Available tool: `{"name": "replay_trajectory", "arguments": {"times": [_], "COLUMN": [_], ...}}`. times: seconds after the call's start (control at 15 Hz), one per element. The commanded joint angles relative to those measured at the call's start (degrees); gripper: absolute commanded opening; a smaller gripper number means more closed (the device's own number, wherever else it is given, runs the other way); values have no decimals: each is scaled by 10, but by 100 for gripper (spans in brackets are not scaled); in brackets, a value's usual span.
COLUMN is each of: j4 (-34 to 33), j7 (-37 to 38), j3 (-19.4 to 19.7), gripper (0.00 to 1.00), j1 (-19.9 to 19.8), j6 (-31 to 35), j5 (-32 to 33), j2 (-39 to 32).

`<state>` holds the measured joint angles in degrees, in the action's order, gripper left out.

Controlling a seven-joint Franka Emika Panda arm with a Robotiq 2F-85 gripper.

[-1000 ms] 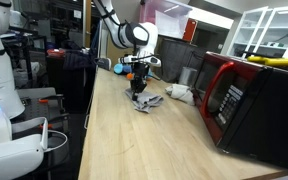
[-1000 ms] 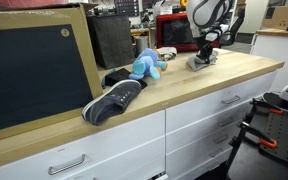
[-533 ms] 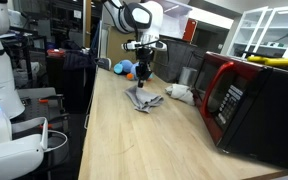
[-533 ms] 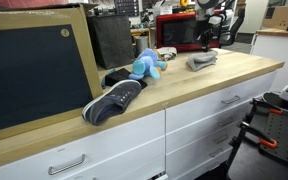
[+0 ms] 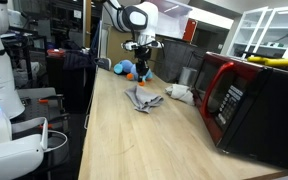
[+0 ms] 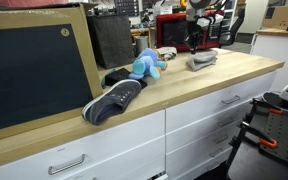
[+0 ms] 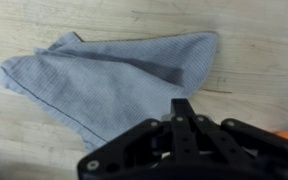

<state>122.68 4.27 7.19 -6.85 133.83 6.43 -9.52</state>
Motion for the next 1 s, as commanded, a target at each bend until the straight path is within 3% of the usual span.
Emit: {"name": "replay_trajectory", "arguments": {"times": [0.0,0.2,0.6,0.93], "j4": [-4,-7,-10,-8], "j7": [54,86,68,-1], "j3": [1,15,32,15], "gripper": [0,0,0,0], "j1": [11,21,27,23], "j6": [77,106,2,-94], "j5": [2,32,96,112], "j2": [-37,-63,-69,-64]}}
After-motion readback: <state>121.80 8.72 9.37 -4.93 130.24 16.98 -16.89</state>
